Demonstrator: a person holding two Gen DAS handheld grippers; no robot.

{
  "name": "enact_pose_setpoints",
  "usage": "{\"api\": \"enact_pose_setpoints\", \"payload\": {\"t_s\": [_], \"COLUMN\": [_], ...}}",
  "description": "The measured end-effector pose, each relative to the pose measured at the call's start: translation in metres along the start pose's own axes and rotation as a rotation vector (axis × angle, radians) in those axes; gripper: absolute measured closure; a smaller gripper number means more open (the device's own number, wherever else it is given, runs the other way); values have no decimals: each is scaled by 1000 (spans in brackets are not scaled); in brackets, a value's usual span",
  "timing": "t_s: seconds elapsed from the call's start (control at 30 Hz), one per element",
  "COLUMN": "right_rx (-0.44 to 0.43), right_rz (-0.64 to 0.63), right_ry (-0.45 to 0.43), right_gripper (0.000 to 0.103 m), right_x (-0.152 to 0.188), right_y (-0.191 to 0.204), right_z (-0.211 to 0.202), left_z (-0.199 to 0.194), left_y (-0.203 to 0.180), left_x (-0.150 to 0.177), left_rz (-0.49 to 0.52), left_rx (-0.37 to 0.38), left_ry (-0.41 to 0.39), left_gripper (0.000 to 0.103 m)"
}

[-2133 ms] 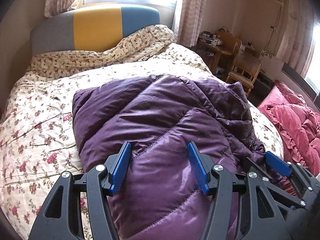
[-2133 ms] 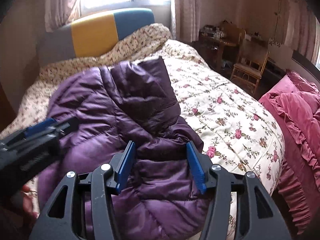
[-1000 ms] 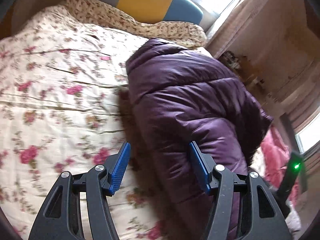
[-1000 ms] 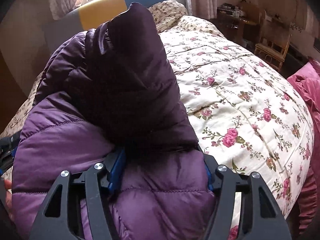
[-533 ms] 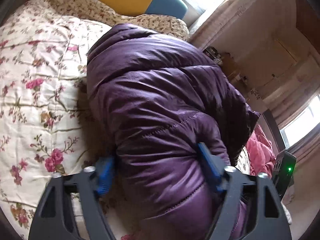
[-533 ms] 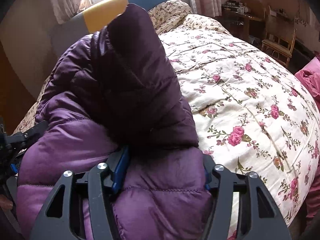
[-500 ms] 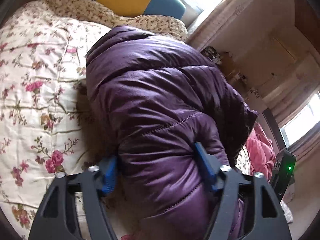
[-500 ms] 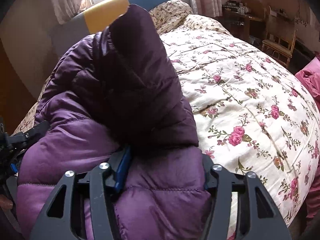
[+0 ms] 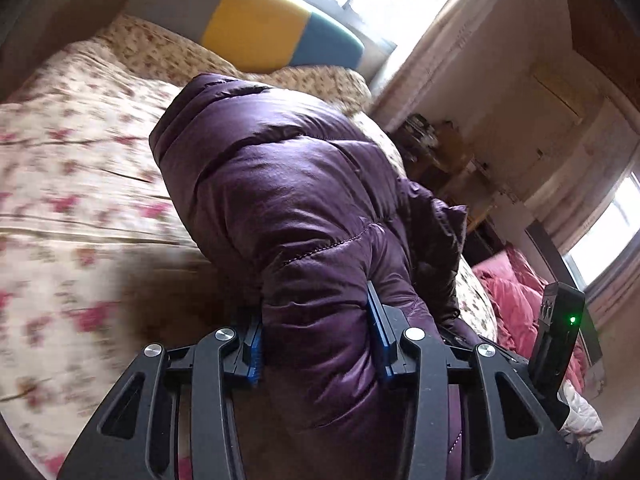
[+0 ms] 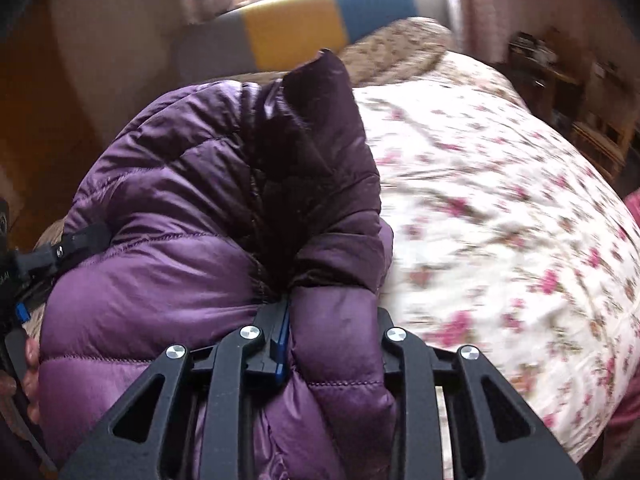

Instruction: Fold large clothes

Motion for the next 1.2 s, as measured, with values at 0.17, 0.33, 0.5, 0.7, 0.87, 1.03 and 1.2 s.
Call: {"api": "enact_pose_setpoints", "payload": {"t_s": [0.17,0.33,0.5,0.7,0.87,1.03,1.2], "right_rx": [-57,-102,-104,-91,-88,-57,-33], "right_rz": [-116,-229,-326,-353,-348,-335,-294], "right_ry": [13,26,36,60,52,30,12], "right_gripper": [80,80,80,77,74,61,56], "right_x": [8,23,40,53,58,50,43], "right_y": [65,133,184,185,180,180,174], "right_z": [4,7,13,48,50,40,27], "left_z": [-56,-115,-156,-141,-129,-137,-145], "left_y": [32,66,109,135,130,124,113], "left_x": [14,43,76,98,98,99,101], "left_rz": [-38,-102,-210,-309,-316,-344,-350], "left_rx": [-71,-134,-201,-253,-327,-395,-439], "left_ry": [-69,-133,-161,-141,-153,-163,-175], "left_gripper": [61,61,61,52,49,45,44]}}
Point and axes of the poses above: each gripper's, at about its wrist camera, not at the fingertips, and z roughly the way its jaws point, y to its left, x to its underside, the point moved 1 cm from there along z, roughly the way its jaws point, and after that the axes turned 10 degrees about y, right-handed, at the moved point
